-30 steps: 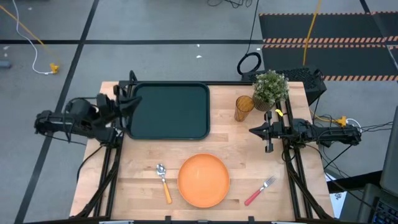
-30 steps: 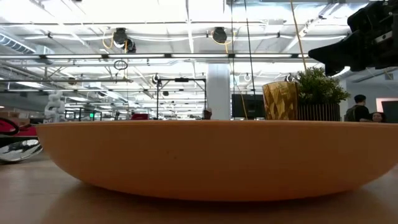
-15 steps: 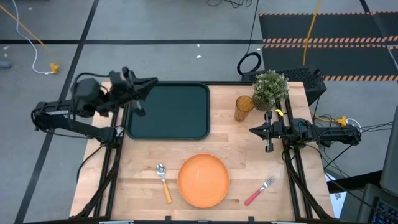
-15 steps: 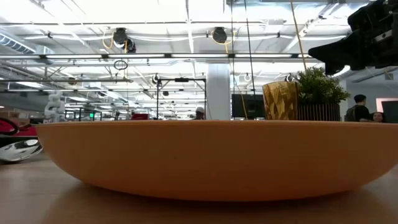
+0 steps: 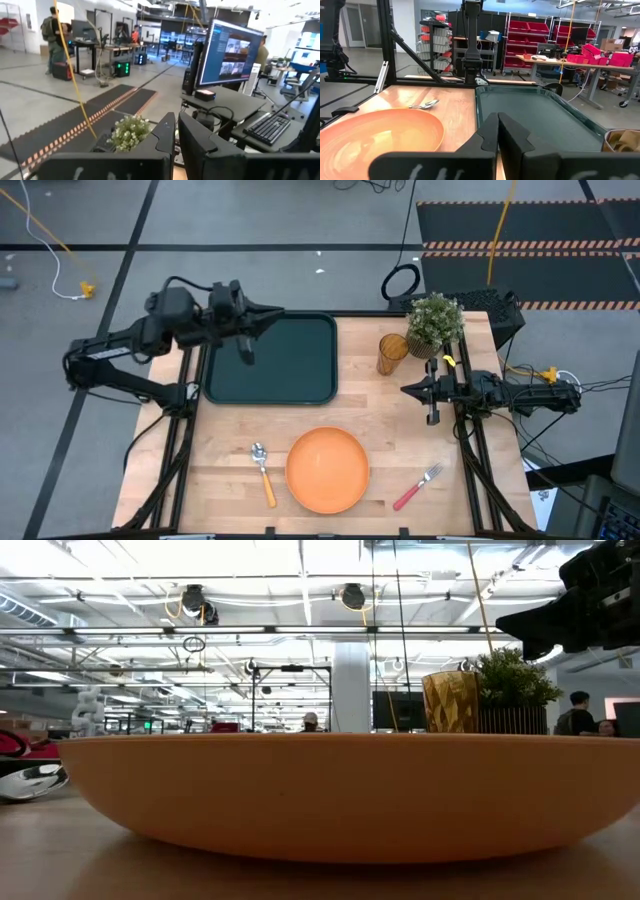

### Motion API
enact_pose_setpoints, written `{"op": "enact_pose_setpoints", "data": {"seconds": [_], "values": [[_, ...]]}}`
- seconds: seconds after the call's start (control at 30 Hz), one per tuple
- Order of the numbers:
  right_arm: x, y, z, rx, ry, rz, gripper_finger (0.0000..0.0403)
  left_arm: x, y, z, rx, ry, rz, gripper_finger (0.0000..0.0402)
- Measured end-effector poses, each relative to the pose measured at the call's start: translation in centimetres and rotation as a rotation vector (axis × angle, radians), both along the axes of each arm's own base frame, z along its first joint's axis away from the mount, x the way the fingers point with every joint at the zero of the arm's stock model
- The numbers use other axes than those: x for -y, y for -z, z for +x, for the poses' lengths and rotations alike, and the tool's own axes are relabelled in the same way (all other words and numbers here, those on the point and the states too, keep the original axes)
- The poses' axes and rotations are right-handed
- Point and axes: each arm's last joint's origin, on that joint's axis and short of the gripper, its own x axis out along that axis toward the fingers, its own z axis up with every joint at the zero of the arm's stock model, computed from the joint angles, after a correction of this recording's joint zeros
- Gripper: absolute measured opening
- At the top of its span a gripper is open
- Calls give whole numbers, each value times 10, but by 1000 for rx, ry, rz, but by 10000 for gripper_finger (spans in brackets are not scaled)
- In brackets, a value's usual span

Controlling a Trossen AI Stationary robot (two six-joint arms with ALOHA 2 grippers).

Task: Pick and place plate/cup/fork/spoon on tray
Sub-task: Put the yellow cup on the top right of the black serving tray

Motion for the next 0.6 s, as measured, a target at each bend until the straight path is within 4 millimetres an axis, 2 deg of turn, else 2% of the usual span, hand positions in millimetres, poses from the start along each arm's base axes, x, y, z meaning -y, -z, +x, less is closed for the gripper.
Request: {"op": "enact_pose_setpoints", "data": {"seconds": [0.13,0.27,0.6], "values": [[0,0,0,2,-2,42,0,-5,6,10,-28,-8,-12,26],[0,0,0,7,-6,140,0,-6,9,19,-47,18,63,26],[0,-7,-1,91,-27,331,0,-8,21,38,-88,27,27,26]]}}
